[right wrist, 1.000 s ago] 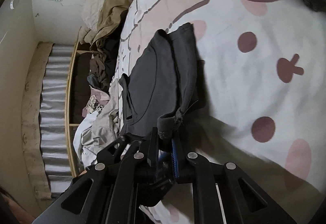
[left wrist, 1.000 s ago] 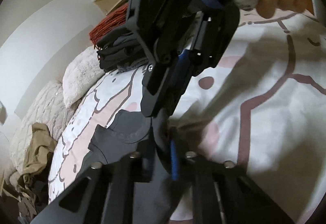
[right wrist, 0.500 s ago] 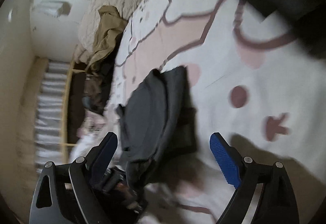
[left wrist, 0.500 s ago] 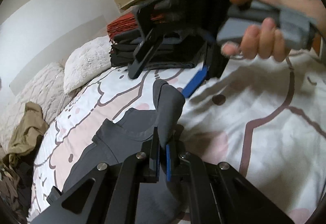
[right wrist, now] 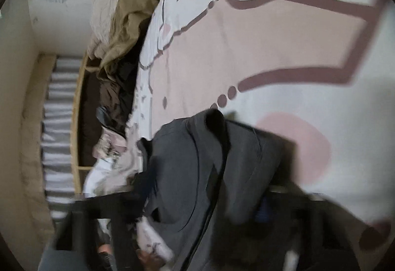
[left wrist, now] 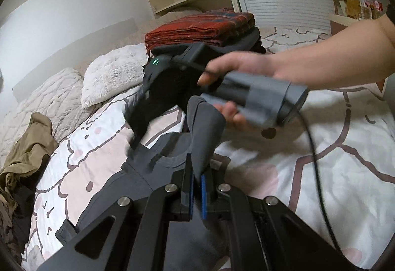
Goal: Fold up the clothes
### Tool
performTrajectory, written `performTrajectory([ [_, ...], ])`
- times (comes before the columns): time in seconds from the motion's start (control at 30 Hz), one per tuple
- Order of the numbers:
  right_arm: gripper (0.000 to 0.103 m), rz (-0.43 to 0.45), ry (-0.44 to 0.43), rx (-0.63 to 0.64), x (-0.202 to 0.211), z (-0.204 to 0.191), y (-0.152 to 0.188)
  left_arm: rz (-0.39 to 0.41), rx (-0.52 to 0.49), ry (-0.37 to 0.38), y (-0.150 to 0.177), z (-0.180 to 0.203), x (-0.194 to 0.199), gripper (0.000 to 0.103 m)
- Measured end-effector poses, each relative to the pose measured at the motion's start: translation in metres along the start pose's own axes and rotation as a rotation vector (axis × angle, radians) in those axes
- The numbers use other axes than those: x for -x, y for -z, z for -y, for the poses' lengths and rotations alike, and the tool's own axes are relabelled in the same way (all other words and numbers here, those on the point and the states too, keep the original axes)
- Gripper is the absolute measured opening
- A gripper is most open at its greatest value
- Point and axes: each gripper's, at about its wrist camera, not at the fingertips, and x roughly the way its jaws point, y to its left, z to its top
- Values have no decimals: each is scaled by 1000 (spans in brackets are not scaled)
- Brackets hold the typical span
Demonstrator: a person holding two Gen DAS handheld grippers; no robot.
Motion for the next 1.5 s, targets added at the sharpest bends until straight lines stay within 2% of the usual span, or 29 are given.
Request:
performTrajectory([
  [0.03,21,3,16,3,-1,0,-1,-1,8,2,0,-1,0,5],
  [0.1,12,12,49,14,-2,-1,-2,-4,24,8,2,-4,1,5],
  [0.13,11,23,68,31,1,-4,-1,-7,33,13,2,-6,3,5],
  [0.33,10,80,125,183,9,-67,8,-3,76,4,14,-25,43,5],
  [0.5,10,49,151,320,-24,-130,23,-47,204,-25,40,-51,74,5],
  [0.7,10,-13,227,400,-84,-174,38,-94,375,-68,84,-78,98,5],
  [0.93,10,-61,391,424,-157,-196,46,-137,623,-73,140,-104,106,5],
  [1.07,10,-83,464,469,-182,-205,52,-137,711,-51,160,-111,108,5],
  [1.13,10,-104,463,471,-192,-207,54,-145,753,-38,170,-112,108,5],
  [1.2,11,-101,399,443,-194,-207,53,-158,796,-20,178,-114,107,5],
  [1.27,22,-90,344,432,-192,-210,52,-166,836,-4,185,-116,105,5],
  [1.3,47,-79,336,434,-188,-215,52,-163,852,0,187,-116,107,5],
  [1.33,77,-63,336,436,-184,-219,52,-162,865,3,188,-117,108,6],
  [1.37,81,-41,330,441,-178,-224,52,-164,874,6,190,-117,109,6],
  [1.43,81,6,312,488,-159,-236,56,-166,901,16,194,-118,111,6],
  [1.5,80,34,341,546,-144,-243,63,-168,932,29,198,-120,112,8],
])
